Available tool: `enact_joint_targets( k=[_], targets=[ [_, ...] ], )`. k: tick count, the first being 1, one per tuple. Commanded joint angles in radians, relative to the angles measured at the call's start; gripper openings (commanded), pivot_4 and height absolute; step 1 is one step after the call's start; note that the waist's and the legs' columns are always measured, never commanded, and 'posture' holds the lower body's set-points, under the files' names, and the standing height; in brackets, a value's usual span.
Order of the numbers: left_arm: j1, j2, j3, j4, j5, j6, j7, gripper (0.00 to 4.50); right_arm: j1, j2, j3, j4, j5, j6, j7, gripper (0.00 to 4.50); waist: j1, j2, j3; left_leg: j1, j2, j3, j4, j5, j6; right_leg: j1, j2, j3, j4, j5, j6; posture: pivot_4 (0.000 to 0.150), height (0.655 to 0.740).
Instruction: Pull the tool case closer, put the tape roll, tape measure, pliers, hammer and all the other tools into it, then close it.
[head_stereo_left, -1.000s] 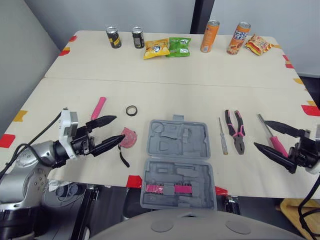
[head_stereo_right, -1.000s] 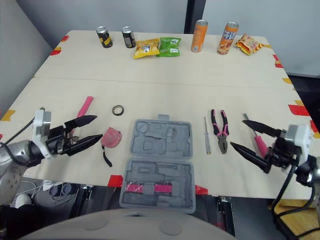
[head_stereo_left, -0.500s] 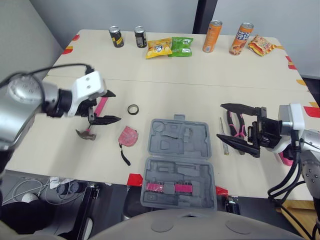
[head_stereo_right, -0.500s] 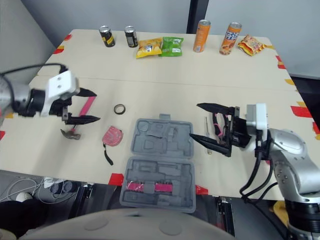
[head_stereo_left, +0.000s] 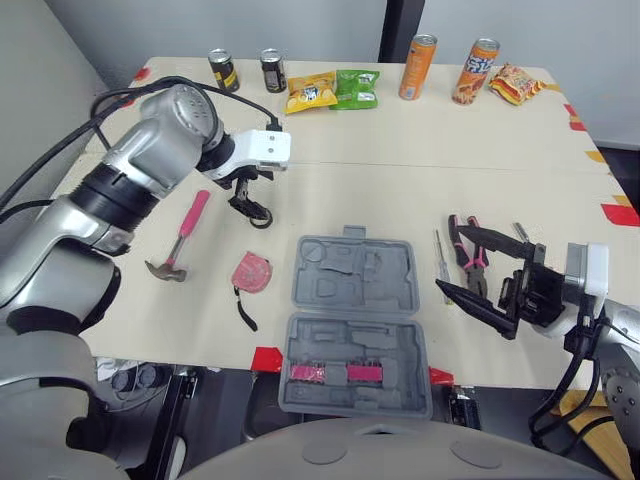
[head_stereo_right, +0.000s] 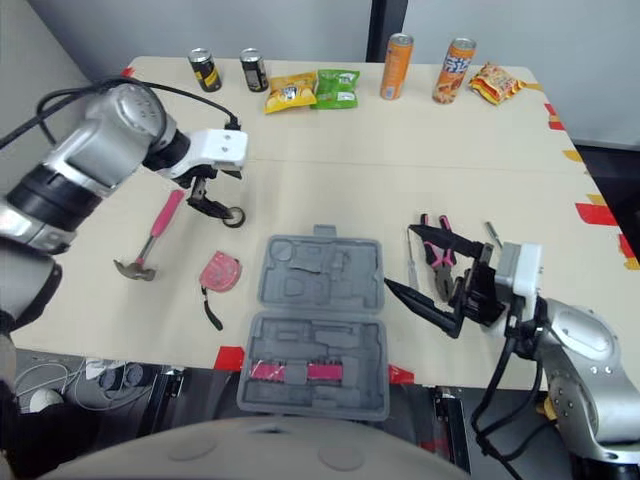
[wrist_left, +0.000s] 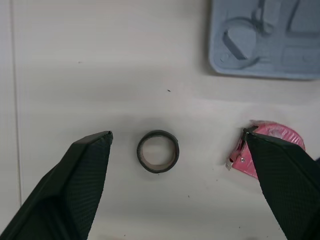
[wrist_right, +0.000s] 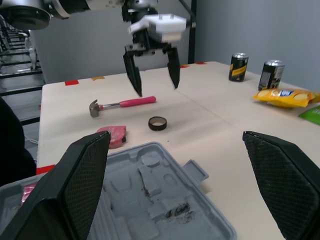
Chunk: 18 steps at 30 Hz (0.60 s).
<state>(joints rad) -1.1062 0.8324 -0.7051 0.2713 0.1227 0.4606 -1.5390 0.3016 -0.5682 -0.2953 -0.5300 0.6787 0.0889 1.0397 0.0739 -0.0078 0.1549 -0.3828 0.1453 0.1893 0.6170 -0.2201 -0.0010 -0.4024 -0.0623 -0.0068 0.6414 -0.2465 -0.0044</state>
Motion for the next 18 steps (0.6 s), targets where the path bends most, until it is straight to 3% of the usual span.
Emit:
enact_joint_targets(
  k=[1, 3, 18],
  targets=[
    [-0.04, -0.044, -0.018, 0.063, 0.083, -0.057, -0.005, 2.89, -0.016, 0.009, 0.019, -0.042, 0.007, -0.012, -0.017, 4.5, 0.003, 0.0, 0.0, 0.0, 0.0, -0.001, 0.0, 0.0, 0.0, 0.0, 0.0, -0.001, 0.0, 0.0, 0.0, 0.15, 0.74],
    [-0.036, -0.067, -0.029, 0.089, 0.124, -0.096, 0.007, 2.28, -0.024, 0.008, 0.033, -0.036, 0.004, -0.014, -0.015, 4.5, 0.006, 0.0, 0.0, -0.001, 0.0, -0.001, 0.0, 0.0, 0.0, 0.0, 0.0, -0.001, 0.0, 0.0, 0.0, 0.15, 0.74],
    [0.076, -0.112, -0.033, 0.137, 0.286, -0.194, 0.022, 2.28, -0.079, -0.016, 0.053, 0.042, 0.014, -0.018, 0.044, 4.5, 0.009, 0.0, 0.0, -0.002, 0.0, -0.004, 0.002, 0.0, 0.0, 0.0, -0.001, -0.004, 0.002, 0.0, 0.0, 0.15, 0.74]
  ],
)
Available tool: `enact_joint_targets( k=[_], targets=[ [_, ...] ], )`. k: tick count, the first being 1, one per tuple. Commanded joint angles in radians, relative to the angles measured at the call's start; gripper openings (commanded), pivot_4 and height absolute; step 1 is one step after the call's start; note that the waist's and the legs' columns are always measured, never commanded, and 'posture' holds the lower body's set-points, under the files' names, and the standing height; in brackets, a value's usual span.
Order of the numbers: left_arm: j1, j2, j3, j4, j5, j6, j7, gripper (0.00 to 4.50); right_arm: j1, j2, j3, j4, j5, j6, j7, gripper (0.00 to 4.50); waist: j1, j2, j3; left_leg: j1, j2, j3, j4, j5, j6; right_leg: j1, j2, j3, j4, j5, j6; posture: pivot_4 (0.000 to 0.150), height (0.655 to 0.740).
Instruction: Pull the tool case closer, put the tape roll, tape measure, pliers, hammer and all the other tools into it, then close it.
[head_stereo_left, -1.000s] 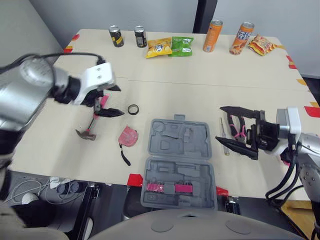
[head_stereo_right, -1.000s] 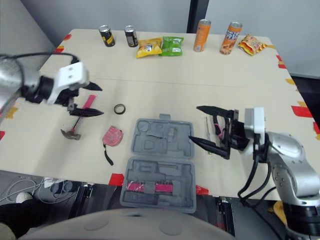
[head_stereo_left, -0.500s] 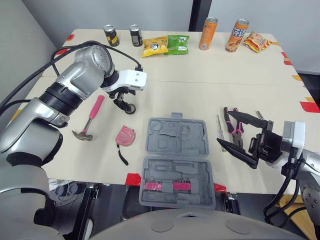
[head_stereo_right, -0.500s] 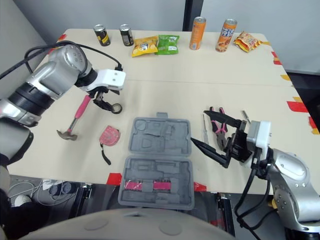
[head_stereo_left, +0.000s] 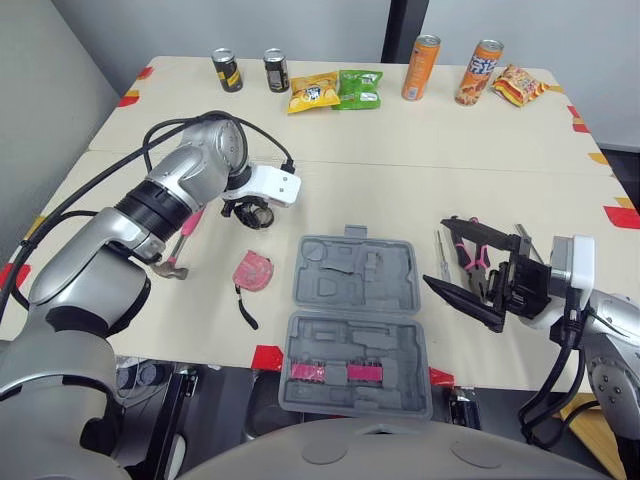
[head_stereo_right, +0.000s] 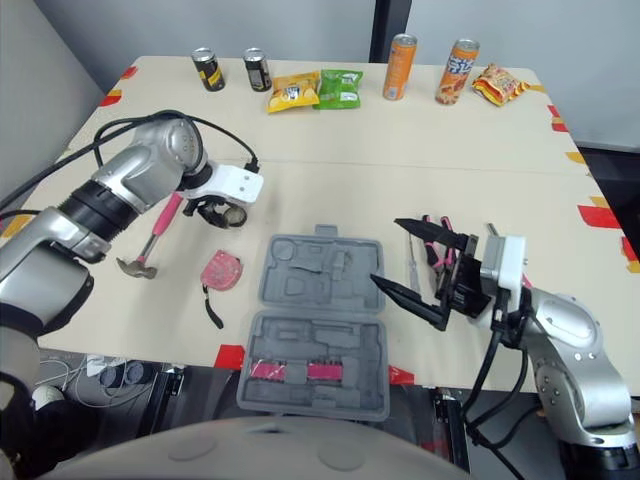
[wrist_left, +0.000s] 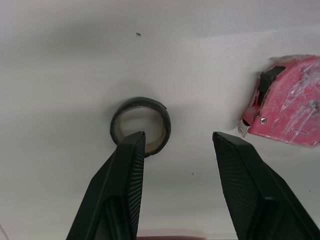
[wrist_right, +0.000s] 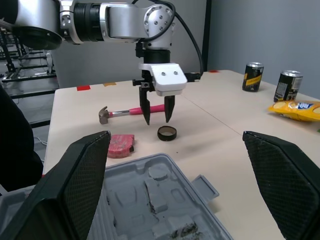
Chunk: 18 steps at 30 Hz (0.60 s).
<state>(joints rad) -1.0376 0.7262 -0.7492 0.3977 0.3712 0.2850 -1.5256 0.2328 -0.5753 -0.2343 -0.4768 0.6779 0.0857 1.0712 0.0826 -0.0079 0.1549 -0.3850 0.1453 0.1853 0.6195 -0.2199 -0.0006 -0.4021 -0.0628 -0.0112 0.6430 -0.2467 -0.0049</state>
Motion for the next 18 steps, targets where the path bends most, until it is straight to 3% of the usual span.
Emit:
enact_joint_targets(
  k=[1, 13, 18],
  targets=[
    [0.011, -0.011, 0.01, 0.024, 0.048, -0.025, 0.018, 2.28, -0.01, -0.009, -0.009, -0.009, 0.015, -0.016, 0.016, 4.5, 0.0, 0.0, 0.0, 0.0, 0.0, 0.0, 0.0, 0.0, 0.0, 0.0, 0.0, 0.0, 0.0, 0.0, 0.0, 0.15, 0.74],
    [0.017, -0.105, 0.012, 0.216, 0.11, -0.09, 0.081, 2.28, 0.01, 0.001, -0.012, 0.001, 0.001, -0.036, 0.033, 4.5, 0.002, 0.0, 0.0, -0.001, 0.0, -0.001, 0.002, 0.0, 0.0, 0.0, -0.001, -0.001, 0.001, 0.0, 0.0, 0.15, 0.74],
    [0.012, -0.15, 0.029, 0.288, 0.123, -0.108, 0.114, 0.77, 0.032, 0.002, -0.017, -0.006, 0.0, -0.05, 0.033, 4.5, 0.004, 0.0, -0.001, -0.001, 0.0, -0.001, 0.002, 0.0, 0.0, 0.001, -0.001, -0.002, 0.001, 0.0, -0.001, 0.15, 0.74]
  ],
)
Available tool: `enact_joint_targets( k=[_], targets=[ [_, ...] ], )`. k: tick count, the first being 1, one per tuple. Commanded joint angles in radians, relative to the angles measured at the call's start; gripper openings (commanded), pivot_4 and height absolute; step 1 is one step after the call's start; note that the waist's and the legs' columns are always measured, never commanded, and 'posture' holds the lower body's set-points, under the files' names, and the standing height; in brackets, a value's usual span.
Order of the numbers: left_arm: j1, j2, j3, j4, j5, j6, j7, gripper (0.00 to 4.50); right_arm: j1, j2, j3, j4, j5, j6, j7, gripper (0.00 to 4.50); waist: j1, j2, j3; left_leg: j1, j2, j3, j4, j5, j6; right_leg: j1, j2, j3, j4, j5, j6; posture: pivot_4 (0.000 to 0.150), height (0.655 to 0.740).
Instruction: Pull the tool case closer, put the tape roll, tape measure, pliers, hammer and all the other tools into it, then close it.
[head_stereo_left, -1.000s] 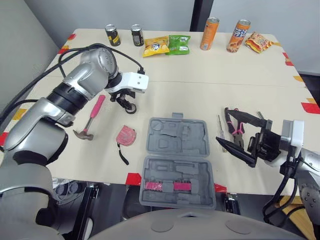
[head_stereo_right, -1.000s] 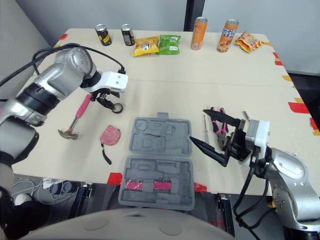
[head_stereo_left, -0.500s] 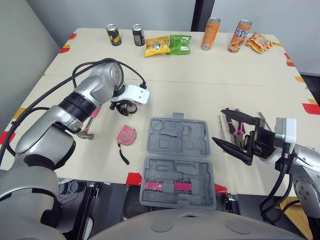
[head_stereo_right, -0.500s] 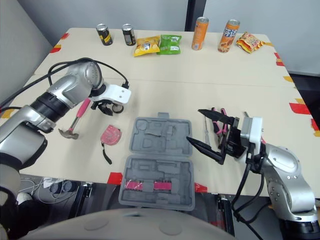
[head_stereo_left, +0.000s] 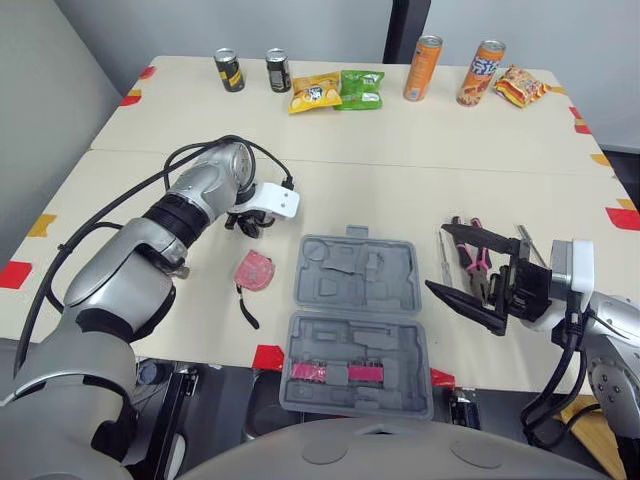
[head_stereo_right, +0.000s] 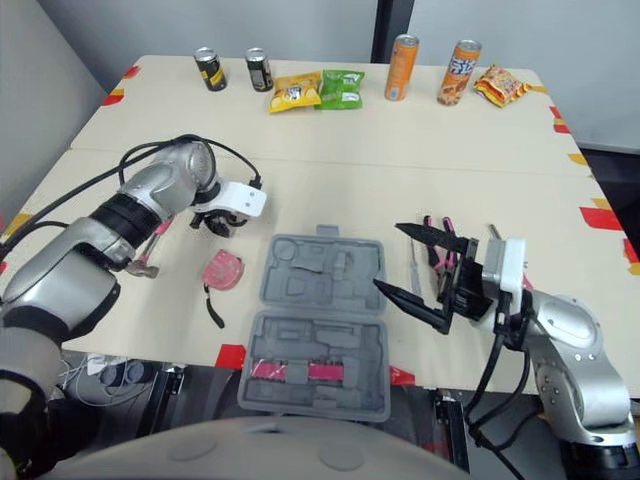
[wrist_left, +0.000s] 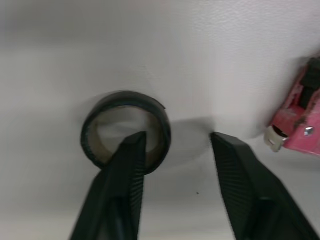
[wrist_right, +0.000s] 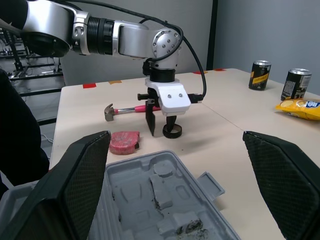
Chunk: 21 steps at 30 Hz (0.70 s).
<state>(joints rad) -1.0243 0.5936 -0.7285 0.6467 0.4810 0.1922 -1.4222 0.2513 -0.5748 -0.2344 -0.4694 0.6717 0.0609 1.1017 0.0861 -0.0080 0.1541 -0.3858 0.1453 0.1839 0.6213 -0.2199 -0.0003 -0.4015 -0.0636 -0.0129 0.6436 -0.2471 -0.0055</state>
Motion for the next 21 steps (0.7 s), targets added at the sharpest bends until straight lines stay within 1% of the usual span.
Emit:
enact_joint_targets(
  k=[1, 2, 6, 8, 10, 12, 14, 18, 21],
  targets=[
    [-0.001, -0.022, 0.013, 0.048, 0.017, -0.02, 0.017, 0.43, 0.018, 0.002, -0.018, -0.014, 0.006, -0.028, 0.004, 4.5, 0.001, 0.0, -0.001, 0.0, 0.0, 0.0, 0.0, 0.0, 0.0, 0.0, 0.0, 0.0, 0.0, 0.0, 0.0, 0.15, 0.74],
    [-0.002, -0.025, 0.017, 0.054, 0.017, -0.022, 0.018, 0.09, 0.022, 0.002, -0.019, -0.015, 0.005, -0.031, 0.004, 4.5, 0.002, 0.001, -0.002, 0.0, 0.0, 0.0, 0.0, 0.0, 0.0, 0.0, 0.0, 0.0, 0.0, 0.0, 0.0, 0.15, 0.74],
    [-0.01, -0.017, 0.061, 0.034, -0.015, 0.008, -0.027, 0.04, 0.039, 0.001, -0.024, -0.011, 0.001, -0.051, 0.006, 4.5, 0.003, 0.001, -0.002, 0.0, 0.0, 0.0, 0.0, 0.0, 0.0, 0.001, 0.0, 0.0, 0.0, 0.0, 0.0, 0.15, 0.74],
    [-0.002, 0.003, 0.107, -0.021, -0.062, 0.049, -0.073, 0.04, 0.048, -0.003, -0.027, -0.012, -0.006, -0.062, 0.008, 4.5, 0.003, 0.001, -0.002, 0.0, 0.0, 0.0, 0.0, 0.0, 0.0, 0.0, 0.0, -0.001, 0.0, 0.0, 0.0, 0.15, 0.74],
    [0.016, 0.024, 0.162, -0.116, -0.131, 0.127, -0.142, 0.04, 0.06, -0.011, -0.034, -0.015, -0.012, -0.07, 0.014, 4.5, 0.004, 0.001, -0.002, -0.001, 0.0, -0.001, 0.0, 0.0, 0.0, 0.0, 0.0, -0.001, 0.0, 0.0, 0.0, 0.15, 0.74],
    [0.034, 0.066, 0.185, -0.248, -0.238, 0.244, -0.184, 0.04, 0.08, -0.023, -0.044, -0.027, -0.015, -0.075, 0.02, 4.5, 0.004, 0.001, -0.002, -0.001, 0.0, -0.001, 0.0, 0.0, 0.0, 0.0, 0.0, -0.002, 0.0, -0.001, -0.001, 0.15, 0.74],
    [0.049, 0.116, 0.184, -0.363, -0.339, 0.327, -0.192, 0.04, 0.101, -0.036, -0.052, -0.045, -0.015, -0.076, 0.024, 4.5, 0.005, 0.002, -0.001, -0.002, 0.0, -0.002, 0.0, 0.0, 0.0, -0.001, -0.001, -0.003, 0.0, -0.001, -0.002, 0.15, 0.74],
    [0.034, 0.19, 0.162, -0.558, -0.535, 0.579, -0.192, 0.04, 0.145, -0.066, -0.081, -0.088, -0.007, -0.067, 0.028, 4.5, 0.006, 0.002, -0.001, -0.001, 0.0, -0.002, 0.0, 0.0, 0.0, 0.0, -0.001, -0.004, 0.0, -0.002, -0.003, 0.15, 0.74],
    [0.017, 0.207, 0.137, -0.634, -0.613, 0.706, -0.192, 0.04, 0.172, -0.08, -0.09, -0.126, -0.005, -0.057, 0.012, 4.5, 0.006, 0.002, -0.001, -0.001, 0.0, -0.003, -0.001, 0.0, 0.0, 0.0, -0.001, -0.004, 0.0, -0.003, -0.005, 0.15, 0.74]
  ],
)
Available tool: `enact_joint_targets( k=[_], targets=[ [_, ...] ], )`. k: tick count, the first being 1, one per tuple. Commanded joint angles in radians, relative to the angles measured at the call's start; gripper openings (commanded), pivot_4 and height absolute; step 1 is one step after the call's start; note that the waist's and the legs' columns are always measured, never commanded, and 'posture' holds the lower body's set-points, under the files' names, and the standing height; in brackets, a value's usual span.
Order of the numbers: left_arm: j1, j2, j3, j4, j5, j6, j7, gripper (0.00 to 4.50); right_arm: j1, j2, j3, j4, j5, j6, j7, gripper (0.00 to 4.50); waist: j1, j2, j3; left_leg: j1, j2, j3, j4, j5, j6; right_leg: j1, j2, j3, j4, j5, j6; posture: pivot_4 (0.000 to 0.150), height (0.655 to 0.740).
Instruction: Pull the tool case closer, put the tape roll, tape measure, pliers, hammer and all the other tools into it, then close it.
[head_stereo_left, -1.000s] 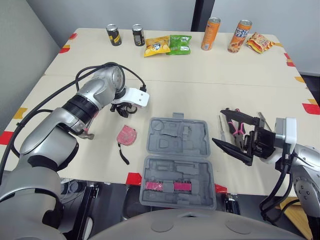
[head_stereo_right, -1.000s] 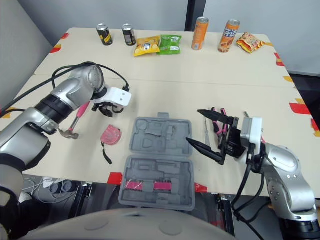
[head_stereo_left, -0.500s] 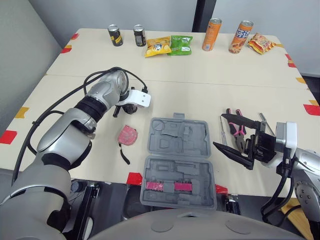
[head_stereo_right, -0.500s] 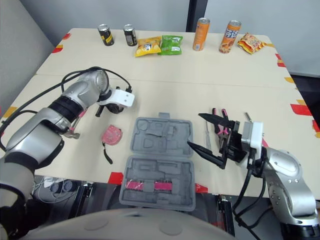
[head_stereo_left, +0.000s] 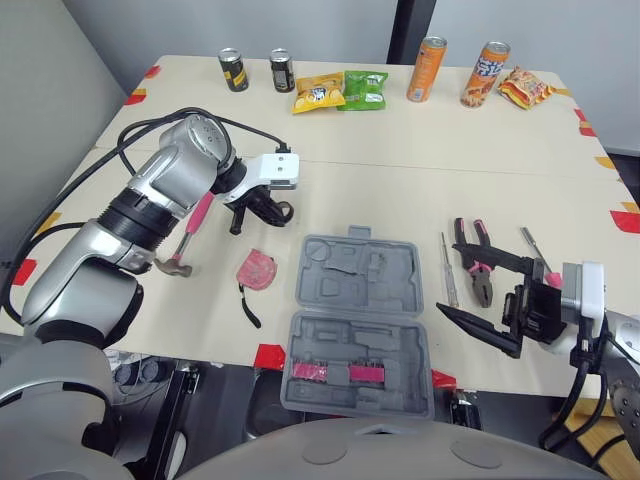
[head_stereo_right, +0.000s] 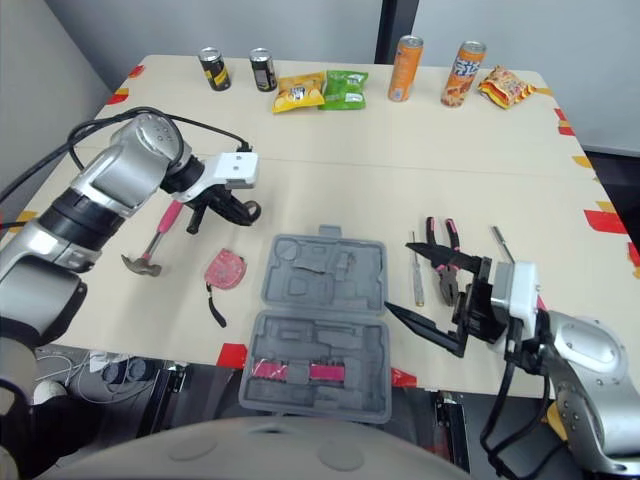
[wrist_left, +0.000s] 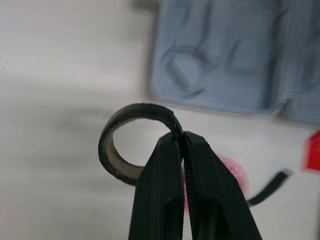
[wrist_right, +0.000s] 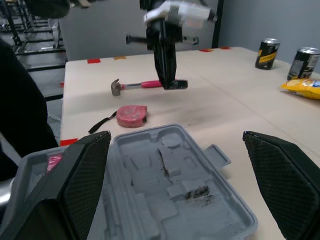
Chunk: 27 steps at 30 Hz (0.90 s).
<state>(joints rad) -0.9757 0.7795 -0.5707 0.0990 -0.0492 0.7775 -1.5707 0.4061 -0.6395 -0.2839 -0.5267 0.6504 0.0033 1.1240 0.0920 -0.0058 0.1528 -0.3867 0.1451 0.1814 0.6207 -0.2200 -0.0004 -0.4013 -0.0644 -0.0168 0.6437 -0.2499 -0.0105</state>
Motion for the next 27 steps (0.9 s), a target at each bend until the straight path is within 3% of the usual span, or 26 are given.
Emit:
enact_joint_targets(
  k=[1, 11, 27],
  targets=[
    [-0.038, 0.022, -0.032, -0.1, -0.103, 0.153, -0.044, 0.04, 0.022, -0.019, -0.041, -0.08, 0.017, 0.006, -0.019, 4.5, 0.0, 0.0, 0.0, 0.0, 0.0, 0.0, 0.0, 0.0, 0.0, 0.0, 0.0, 0.0, 0.0, 0.0, 0.0, 0.15, 0.74],
    [-0.094, -0.095, -0.143, -0.046, -0.134, 0.27, 0.0, 0.04, 0.054, -0.025, -0.033, -0.147, -0.003, 0.033, -0.072, 4.5, 0.0, 0.0, 0.0, 0.0, 0.0, -0.001, 0.0, 0.0, 0.0, 0.001, 0.0, -0.001, -0.001, 0.0, 0.0, 0.15, 0.74],
    [-0.081, -0.201, -0.207, 0.142, -0.07, 0.179, 0.062, 0.04, 0.103, -0.035, -0.062, -0.204, 0.008, 0.053, -0.11, 4.5, -0.002, 0.0, 0.0, 0.0, 0.0, -0.002, 0.0, 0.0, 0.0, 0.002, 0.0, -0.002, -0.002, 0.0, 0.0, 0.15, 0.74]
  ],
)
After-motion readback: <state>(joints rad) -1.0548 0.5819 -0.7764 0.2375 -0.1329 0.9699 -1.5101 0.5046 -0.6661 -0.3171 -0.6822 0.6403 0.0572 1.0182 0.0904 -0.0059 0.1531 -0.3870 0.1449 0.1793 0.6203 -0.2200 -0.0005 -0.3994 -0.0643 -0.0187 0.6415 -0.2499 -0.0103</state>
